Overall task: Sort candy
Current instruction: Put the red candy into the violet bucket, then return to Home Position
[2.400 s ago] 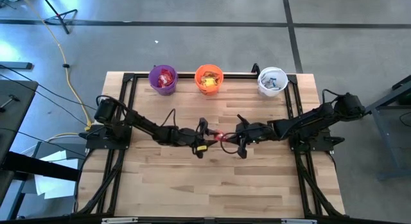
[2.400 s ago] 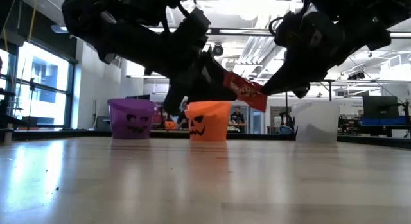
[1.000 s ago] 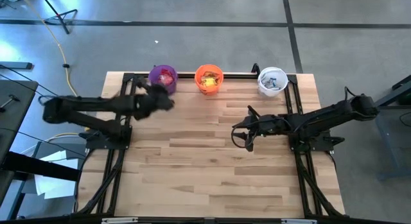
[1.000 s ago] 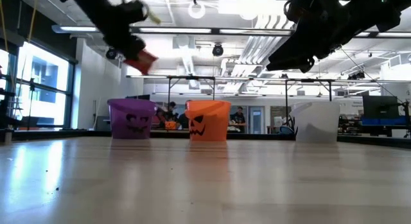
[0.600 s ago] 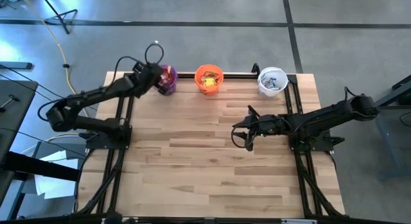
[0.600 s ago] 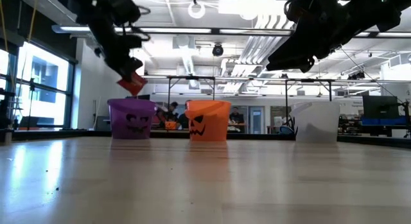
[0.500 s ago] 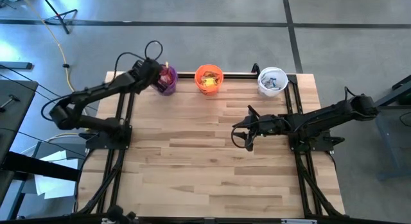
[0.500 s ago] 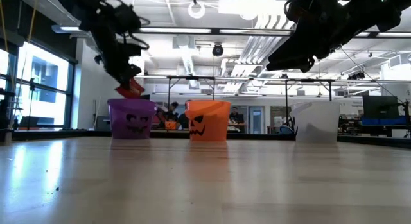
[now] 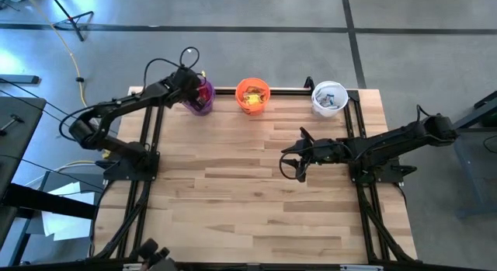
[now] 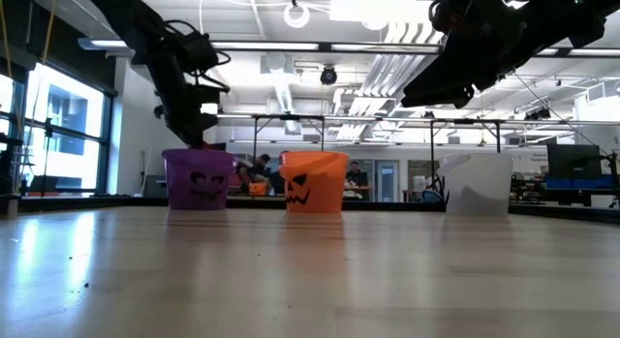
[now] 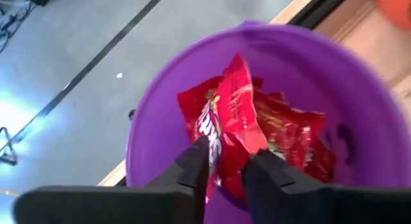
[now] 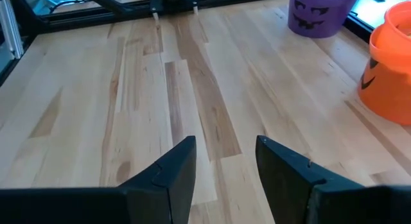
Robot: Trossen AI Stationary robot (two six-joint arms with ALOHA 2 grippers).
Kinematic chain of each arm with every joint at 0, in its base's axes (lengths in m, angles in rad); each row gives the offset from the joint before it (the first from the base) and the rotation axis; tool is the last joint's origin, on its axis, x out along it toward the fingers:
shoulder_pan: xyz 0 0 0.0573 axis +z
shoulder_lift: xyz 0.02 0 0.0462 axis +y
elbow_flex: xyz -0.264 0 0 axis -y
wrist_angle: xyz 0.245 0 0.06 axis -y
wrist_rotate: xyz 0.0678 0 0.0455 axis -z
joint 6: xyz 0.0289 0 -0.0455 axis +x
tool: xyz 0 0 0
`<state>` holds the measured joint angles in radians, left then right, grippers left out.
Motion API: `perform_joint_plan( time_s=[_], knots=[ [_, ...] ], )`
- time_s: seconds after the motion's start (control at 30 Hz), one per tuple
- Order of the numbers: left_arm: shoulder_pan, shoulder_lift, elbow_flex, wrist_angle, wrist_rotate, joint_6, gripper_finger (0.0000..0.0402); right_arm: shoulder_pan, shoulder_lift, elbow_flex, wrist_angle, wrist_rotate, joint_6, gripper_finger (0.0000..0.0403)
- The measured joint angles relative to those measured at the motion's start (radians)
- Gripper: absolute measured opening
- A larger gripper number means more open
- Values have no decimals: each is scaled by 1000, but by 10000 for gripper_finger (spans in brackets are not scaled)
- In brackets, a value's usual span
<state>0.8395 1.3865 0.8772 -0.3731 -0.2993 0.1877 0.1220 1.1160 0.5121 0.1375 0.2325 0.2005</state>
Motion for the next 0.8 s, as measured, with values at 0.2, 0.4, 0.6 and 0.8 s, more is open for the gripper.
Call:
perform_joint_plan(
  time_s=[0.2, 0.4, 0.6, 0.8],
  knots=[
    [-42, -71, -2, -25, 9, 0, 131, 0, 0, 0, -5, 0, -22, 155],
    [-106, -217, -137, 47, 155, -25, 167, 0, 0, -3, -14, 56, -144, 153],
    [-235, -408, -380, 389, 223, -52, 169, -12, 3, -3, 33, 107, -262, 97],
    [-399, -545, -610, 711, 287, -53, 153, -61, 3, -72, 164, 98, -325, 8]
  ],
)
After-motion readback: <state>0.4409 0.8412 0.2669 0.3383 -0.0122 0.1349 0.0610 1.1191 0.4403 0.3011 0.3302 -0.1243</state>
